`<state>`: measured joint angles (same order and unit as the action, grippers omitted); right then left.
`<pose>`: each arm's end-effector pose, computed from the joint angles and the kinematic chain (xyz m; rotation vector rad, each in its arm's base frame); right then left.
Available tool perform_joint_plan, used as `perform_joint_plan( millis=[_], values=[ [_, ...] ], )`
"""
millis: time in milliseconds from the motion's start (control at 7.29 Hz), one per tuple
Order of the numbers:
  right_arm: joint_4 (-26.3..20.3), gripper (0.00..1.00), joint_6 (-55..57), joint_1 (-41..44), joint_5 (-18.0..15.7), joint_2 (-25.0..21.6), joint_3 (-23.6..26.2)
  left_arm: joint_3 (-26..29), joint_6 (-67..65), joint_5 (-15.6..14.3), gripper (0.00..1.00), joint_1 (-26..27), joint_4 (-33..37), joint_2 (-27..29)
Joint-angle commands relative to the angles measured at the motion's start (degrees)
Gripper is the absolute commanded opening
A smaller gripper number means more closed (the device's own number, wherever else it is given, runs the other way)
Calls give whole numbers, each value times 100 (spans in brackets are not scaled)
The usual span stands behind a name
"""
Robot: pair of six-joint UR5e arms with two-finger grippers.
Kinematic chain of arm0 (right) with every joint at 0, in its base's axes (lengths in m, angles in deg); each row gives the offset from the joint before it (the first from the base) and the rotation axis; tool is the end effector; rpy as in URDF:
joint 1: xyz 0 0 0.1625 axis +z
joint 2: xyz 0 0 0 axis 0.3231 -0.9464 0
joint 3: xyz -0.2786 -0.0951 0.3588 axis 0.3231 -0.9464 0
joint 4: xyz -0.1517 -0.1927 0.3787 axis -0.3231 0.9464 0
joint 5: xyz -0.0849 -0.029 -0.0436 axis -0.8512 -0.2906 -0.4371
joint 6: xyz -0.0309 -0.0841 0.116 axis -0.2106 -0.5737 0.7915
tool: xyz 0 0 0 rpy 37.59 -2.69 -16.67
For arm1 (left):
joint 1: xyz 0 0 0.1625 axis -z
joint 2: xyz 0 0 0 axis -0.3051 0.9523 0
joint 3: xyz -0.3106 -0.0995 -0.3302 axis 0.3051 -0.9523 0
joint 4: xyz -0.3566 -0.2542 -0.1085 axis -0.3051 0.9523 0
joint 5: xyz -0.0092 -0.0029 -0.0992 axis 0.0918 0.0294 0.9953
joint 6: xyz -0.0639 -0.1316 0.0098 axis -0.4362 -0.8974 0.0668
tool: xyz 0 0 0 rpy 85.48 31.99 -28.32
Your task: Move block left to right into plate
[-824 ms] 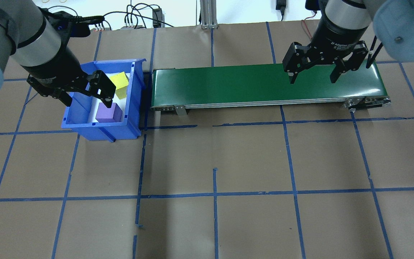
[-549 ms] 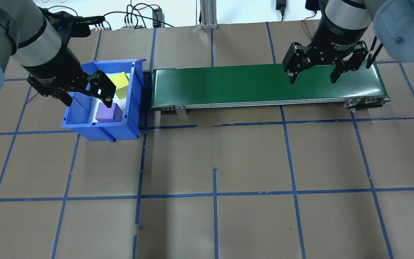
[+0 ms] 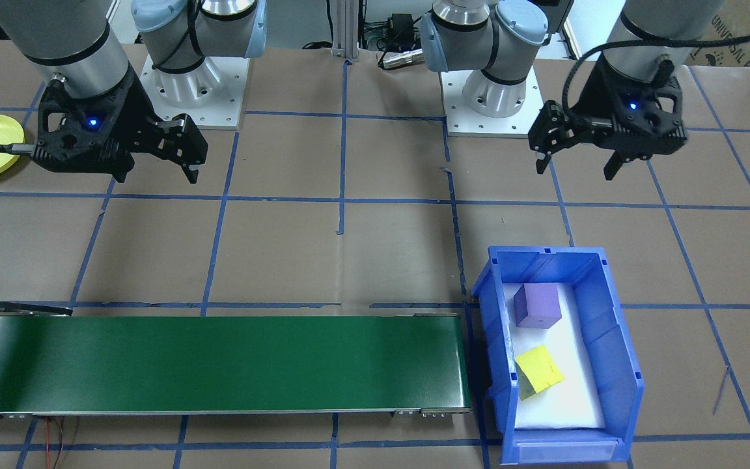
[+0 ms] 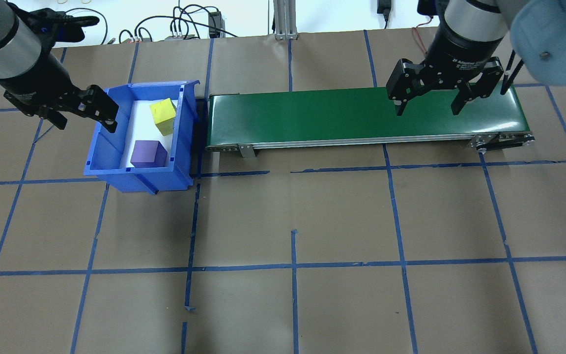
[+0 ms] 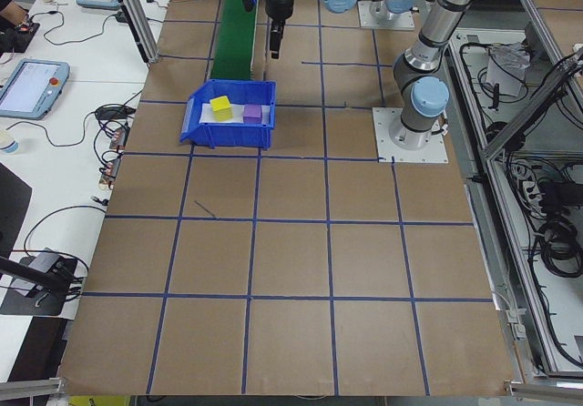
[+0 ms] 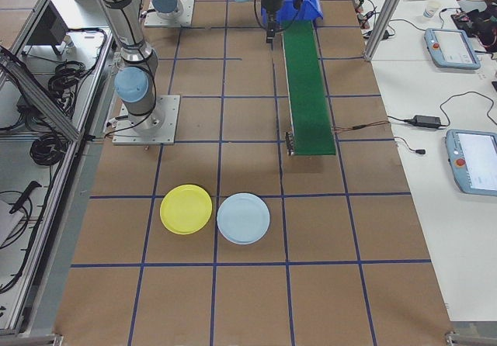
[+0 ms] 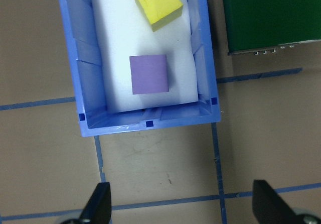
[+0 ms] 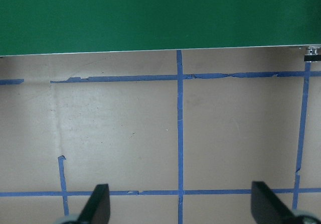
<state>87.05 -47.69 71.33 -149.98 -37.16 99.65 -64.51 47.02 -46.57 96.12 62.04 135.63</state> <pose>0.1393 -0.5447 0.4698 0.0242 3.1124 0.0374 -0.0212 -0.5523 0.4423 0.1987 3.1176 -0.0572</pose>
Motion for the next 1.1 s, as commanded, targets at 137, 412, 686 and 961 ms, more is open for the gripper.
perform_joint_plan(
  millis=[137,412,686,961],
  values=[
    [-1,100,-9,0,0,0,22,-25,266,21,100,-84,-815,1016],
    [-1,100,-44,0,0,0,22,-34,267,362,100,-75,-868,1342],
    [8,100,-62,0,17,9,31,-261,267,408,100,-75,-1033,1519],
    [-1,100,-70,0,17,9,31,-473,276,399,100,-75,-1341,1789]
  ],
)
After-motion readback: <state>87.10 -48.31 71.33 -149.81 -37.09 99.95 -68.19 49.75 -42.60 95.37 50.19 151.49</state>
